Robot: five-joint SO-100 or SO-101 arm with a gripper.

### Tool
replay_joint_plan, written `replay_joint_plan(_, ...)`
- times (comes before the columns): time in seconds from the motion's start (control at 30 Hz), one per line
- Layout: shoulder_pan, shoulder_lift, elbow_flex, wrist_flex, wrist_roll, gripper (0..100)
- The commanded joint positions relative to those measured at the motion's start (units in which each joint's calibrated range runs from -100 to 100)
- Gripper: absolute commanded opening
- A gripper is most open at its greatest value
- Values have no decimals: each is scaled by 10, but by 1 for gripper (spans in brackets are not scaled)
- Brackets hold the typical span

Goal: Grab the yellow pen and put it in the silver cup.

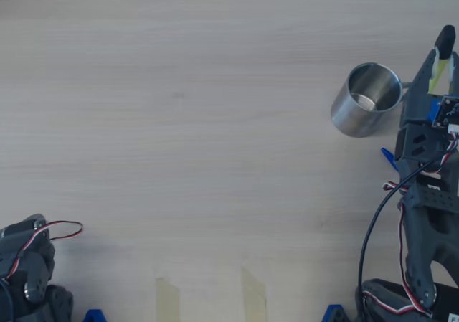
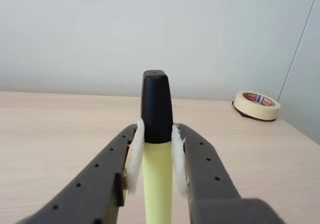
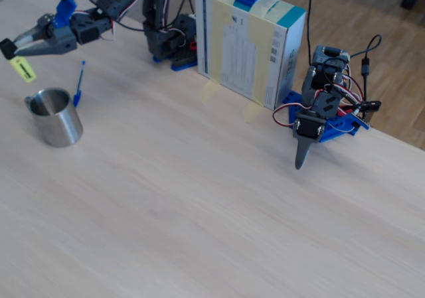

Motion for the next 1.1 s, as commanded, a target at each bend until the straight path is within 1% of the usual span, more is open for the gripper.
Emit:
replay_joint_plan(0.0,2,-50,16,-2,5,2)
replay_joint_plan(0.4,12,-115,111,-5,6,2)
replay_joint_plan(1.07,3,-110,195,-7,6,2)
